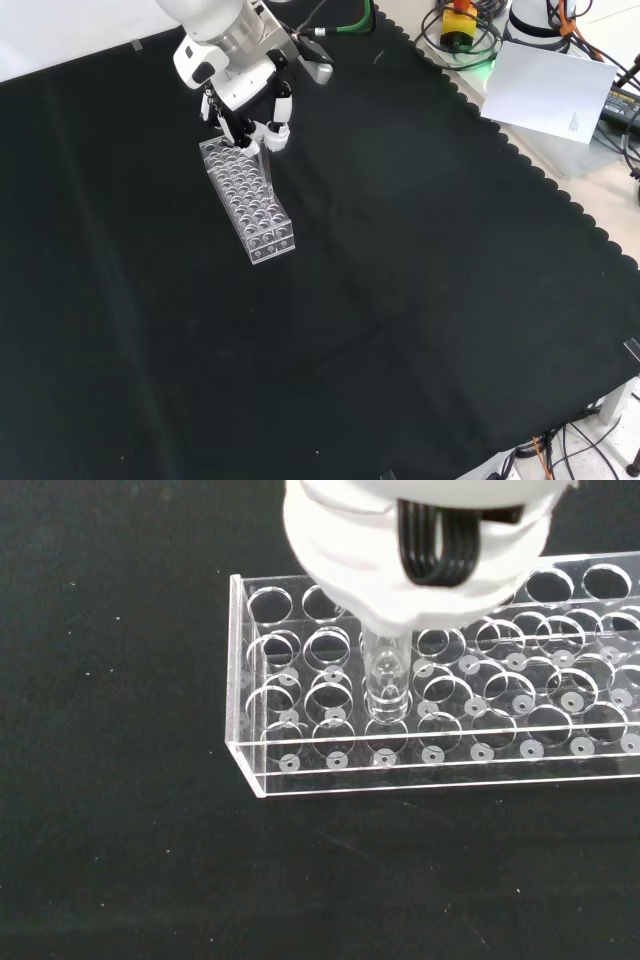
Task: Put the test tube back in the rack.
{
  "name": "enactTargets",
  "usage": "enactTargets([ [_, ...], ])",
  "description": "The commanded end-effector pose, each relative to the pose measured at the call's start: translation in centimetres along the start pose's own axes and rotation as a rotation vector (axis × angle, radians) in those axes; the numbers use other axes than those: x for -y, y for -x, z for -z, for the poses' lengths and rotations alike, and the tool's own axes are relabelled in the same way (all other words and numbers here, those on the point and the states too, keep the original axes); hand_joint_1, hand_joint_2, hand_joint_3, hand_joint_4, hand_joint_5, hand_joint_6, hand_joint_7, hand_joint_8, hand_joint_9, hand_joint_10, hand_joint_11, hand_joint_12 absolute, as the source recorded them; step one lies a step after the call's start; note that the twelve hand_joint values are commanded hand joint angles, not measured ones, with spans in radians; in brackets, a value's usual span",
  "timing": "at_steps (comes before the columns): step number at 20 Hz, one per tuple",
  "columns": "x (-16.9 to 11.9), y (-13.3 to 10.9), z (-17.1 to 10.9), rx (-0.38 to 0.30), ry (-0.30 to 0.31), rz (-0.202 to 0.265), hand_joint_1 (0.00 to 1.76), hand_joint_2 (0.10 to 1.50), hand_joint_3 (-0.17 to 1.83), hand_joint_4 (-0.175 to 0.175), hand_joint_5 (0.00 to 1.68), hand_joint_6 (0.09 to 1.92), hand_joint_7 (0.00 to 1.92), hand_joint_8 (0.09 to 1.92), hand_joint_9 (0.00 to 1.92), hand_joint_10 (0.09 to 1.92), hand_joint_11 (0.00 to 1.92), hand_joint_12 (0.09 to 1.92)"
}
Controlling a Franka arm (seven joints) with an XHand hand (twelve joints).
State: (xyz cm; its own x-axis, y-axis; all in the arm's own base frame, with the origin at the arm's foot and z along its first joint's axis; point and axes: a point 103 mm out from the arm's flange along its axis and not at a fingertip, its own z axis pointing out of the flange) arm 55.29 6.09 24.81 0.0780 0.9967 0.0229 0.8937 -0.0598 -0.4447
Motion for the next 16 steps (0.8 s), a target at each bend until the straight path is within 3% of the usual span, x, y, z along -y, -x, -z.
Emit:
enactTargets([
  [1,-0.2,0.0,-0.3,0.003,-0.013,-0.002,1.42,0.95,0.00,-0.175,1.32,0.41,1.76,0.32,1.34,0.41,0.70,1.22],
  [16,-1.2,0.0,-1.3,0.001,-0.051,-0.021,1.42,0.95,0.00,-0.175,1.32,0.41,1.76,0.32,1.34,0.41,0.70,1.22],
])
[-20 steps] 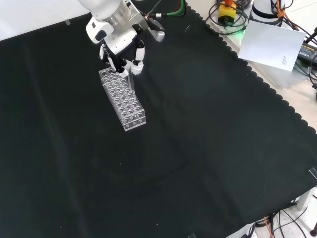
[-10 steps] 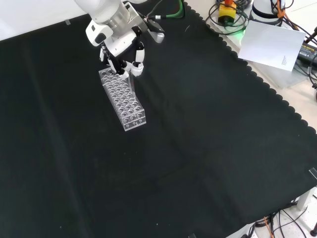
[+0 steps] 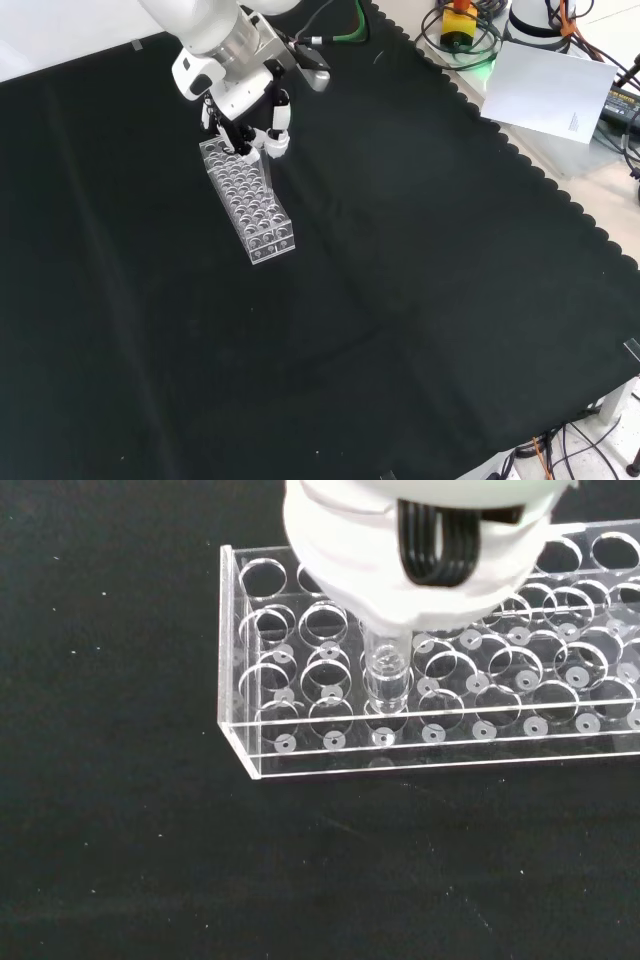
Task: Put the test tube back in the rack.
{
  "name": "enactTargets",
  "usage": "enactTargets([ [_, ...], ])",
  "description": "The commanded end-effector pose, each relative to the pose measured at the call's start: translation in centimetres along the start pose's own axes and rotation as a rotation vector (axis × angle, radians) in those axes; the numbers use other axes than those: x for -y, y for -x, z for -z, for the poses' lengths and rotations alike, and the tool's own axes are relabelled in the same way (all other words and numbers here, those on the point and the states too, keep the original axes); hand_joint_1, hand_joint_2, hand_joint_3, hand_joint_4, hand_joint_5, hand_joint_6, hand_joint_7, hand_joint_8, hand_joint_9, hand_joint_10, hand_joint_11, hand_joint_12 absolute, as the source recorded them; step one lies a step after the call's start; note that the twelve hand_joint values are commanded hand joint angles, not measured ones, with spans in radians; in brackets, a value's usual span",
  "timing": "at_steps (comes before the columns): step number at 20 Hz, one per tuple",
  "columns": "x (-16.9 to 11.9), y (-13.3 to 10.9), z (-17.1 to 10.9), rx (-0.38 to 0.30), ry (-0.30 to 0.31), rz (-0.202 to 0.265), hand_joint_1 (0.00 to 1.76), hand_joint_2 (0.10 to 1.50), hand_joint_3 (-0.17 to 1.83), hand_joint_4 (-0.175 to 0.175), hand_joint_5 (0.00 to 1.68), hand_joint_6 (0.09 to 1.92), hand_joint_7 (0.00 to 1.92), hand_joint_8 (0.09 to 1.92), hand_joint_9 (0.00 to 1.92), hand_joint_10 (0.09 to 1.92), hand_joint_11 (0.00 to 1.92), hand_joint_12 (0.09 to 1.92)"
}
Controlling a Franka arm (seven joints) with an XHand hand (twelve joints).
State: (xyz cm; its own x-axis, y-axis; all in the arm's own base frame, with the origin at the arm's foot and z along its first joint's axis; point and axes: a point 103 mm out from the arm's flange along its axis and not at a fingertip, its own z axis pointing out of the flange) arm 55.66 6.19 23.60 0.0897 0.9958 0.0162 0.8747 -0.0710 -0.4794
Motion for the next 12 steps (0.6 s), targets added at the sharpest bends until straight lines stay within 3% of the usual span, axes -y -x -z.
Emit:
enactTargets([
  [1,-0.5,0.1,-0.5,0.001,-0.017,-0.011,1.42,0.95,0.00,-0.175,1.32,0.41,1.76,0.32,1.34,0.41,0.70,1.22],
  [12,-2.1,1.0,-1.5,0.003,-0.019,-0.024,1.42,0.95,0.00,-0.175,1.32,0.41,1.76,0.32,1.34,0.41,0.70,1.22],
])
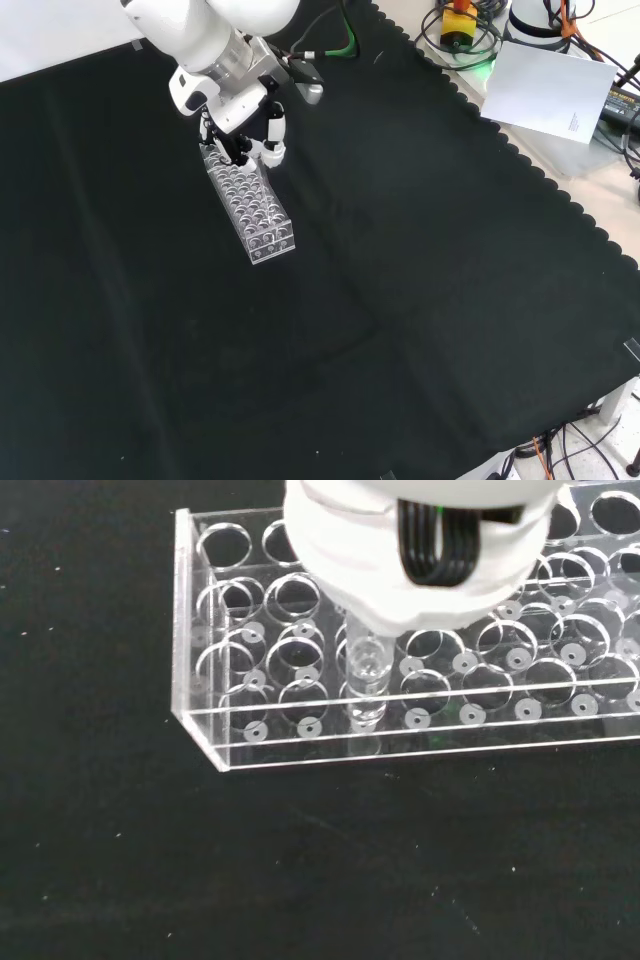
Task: Put the test tube back in the rack.
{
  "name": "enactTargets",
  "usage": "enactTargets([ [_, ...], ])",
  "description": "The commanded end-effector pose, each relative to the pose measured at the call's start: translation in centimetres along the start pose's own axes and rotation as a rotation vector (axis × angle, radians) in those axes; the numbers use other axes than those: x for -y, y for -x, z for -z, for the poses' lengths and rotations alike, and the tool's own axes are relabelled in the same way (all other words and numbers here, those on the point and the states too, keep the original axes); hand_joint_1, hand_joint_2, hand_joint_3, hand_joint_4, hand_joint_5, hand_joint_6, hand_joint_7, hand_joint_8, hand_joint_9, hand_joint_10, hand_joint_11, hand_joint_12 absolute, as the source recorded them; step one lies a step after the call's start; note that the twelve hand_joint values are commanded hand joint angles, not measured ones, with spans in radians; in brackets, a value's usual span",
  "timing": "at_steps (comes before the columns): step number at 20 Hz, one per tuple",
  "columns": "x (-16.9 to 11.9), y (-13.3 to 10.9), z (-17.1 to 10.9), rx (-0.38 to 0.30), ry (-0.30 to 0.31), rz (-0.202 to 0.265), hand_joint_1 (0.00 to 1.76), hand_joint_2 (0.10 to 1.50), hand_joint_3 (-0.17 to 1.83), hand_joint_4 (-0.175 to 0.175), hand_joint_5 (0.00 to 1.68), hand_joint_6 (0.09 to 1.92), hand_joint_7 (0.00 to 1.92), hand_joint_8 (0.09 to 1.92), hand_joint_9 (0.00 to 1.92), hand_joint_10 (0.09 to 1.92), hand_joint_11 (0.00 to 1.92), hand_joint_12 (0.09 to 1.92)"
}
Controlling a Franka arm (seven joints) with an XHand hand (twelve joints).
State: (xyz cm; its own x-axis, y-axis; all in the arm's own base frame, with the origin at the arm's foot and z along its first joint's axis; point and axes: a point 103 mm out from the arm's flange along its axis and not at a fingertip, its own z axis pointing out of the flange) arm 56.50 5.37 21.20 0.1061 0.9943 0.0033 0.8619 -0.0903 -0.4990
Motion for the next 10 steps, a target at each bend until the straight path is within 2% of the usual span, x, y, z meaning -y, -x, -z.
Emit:
enactTargets([
  [1,-0.2,0.2,0.2,-0.001,0.001,-0.004,1.42,0.95,0.00,-0.175,1.32,0.41,1.76,0.32,1.34,0.42,0.70,1.22],
  [10,-1.1,-0.1,-1.1,-0.008,-0.024,0.006,1.42,0.95,0.00,-0.175,1.32,0.42,1.76,0.32,1.34,0.42,0.70,1.22],
])
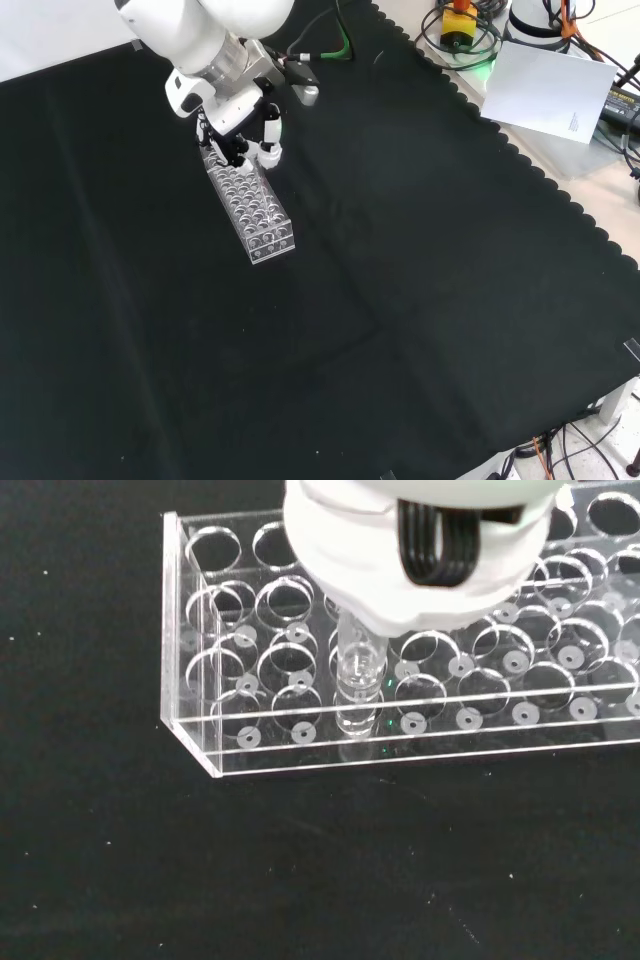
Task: Put the test tube back in the rack.
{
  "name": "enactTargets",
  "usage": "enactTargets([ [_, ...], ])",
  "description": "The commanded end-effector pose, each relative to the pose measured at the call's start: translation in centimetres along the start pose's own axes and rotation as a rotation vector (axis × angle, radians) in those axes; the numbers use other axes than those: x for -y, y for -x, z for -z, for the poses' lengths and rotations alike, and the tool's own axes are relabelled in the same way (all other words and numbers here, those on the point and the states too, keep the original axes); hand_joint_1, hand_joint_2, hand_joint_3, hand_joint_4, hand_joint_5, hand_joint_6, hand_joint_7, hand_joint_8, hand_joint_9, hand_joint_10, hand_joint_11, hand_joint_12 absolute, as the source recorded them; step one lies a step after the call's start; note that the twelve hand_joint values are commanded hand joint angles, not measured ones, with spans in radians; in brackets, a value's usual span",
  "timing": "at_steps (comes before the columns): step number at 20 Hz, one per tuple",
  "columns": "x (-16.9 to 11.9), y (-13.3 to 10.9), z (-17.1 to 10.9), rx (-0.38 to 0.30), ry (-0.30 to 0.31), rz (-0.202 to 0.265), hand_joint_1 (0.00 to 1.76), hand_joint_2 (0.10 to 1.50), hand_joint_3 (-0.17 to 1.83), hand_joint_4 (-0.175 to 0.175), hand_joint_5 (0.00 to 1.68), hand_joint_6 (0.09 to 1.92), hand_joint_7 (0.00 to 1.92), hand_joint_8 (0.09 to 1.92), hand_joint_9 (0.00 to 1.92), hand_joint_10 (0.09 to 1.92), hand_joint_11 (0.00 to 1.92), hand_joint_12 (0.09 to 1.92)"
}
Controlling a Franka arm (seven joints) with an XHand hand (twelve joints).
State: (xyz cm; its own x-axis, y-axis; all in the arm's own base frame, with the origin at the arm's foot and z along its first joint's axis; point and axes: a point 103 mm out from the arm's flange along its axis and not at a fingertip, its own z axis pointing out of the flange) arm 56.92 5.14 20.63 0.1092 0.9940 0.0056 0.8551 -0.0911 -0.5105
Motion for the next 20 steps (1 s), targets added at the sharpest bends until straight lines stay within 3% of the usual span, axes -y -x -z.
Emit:
enactTargets([
  [1,-0.44,-0.38,-0.97,-0.006,-0.012,0.010,1.42,0.95,0.00,-0.175,1.32,0.42,1.76,0.32,1.34,0.42,0.70,1.22],
  [12,-0.38,-0.61,-1.34,-0.010,-0.019,0.014,1.42,0.95,0.00,-0.175,1.31,0.42,1.76,0.33,1.33,0.42,0.70,1.22],
  [14,-0.25,-0.39,-1.32,-0.052,-0.033,0.022,1.42,0.96,0.00,-0.175,1.30,0.44,1.75,0.33,1.32,0.44,0.70,1.22],
  [15,-0.14,-0.26,-1.30,-0.065,-0.056,0.032,1.38,0.95,0.02,-0.175,1.32,0.41,1.64,0.31,1.35,0.46,0.68,1.22],
  [17,-0.06,-0.04,-1.18,-0.076,-0.124,0.051,1.21,0.91,0.04,-0.040,1.22,0.46,1.50,0.36,1.31,0.49,0.57,1.29],
  [18,-0.02,0.04,-1.08,-0.080,-0.149,0.059,1.13,0.88,0.05,-0.001,1.02,0.53,1.33,0.43,1.20,0.53,0.47,1.34],
  [20,0.17,0.06,-0.84,-0.093,-0.163,0.074,1.01,0.82,0.07,0.029,0.61,0.63,0.94,0.62,0.92,0.67,0.29,1.43],
])
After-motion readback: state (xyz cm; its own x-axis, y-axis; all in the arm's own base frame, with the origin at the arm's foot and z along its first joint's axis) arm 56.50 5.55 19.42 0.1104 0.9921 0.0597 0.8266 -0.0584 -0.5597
